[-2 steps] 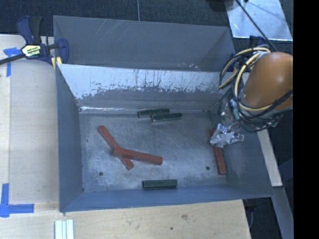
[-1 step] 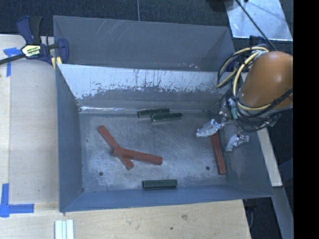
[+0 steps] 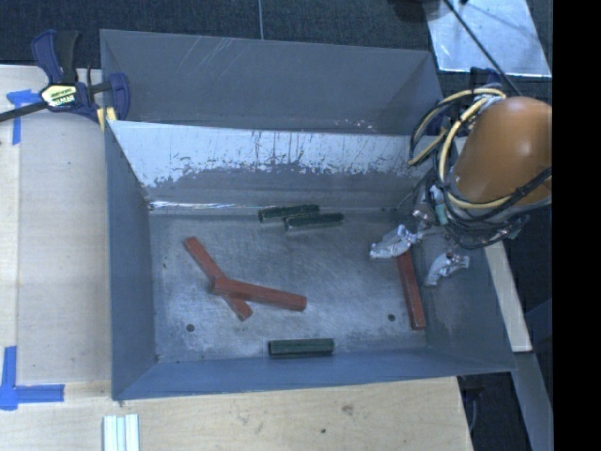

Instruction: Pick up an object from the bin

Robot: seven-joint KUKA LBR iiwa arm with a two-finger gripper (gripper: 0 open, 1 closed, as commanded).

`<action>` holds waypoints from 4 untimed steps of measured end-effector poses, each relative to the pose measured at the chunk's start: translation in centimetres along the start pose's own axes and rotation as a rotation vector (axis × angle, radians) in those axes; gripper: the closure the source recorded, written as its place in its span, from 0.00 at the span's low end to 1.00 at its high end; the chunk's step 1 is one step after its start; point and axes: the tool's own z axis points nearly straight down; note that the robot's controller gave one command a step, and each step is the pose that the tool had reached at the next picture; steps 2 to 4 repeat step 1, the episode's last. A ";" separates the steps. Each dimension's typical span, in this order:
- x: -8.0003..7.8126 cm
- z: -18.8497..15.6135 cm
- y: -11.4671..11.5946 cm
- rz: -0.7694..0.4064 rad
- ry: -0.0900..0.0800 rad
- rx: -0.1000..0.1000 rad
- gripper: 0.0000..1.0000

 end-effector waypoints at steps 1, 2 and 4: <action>-1.1 0.0 -0.7 0.032 0.008 0.002 0.00; -1.1 0.0 -0.7 0.032 0.008 0.002 0.00; -1.1 0.0 -0.7 0.032 0.008 0.002 0.00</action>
Offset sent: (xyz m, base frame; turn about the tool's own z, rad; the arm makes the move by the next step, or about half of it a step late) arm -0.0019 0.0230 -0.0285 -0.3314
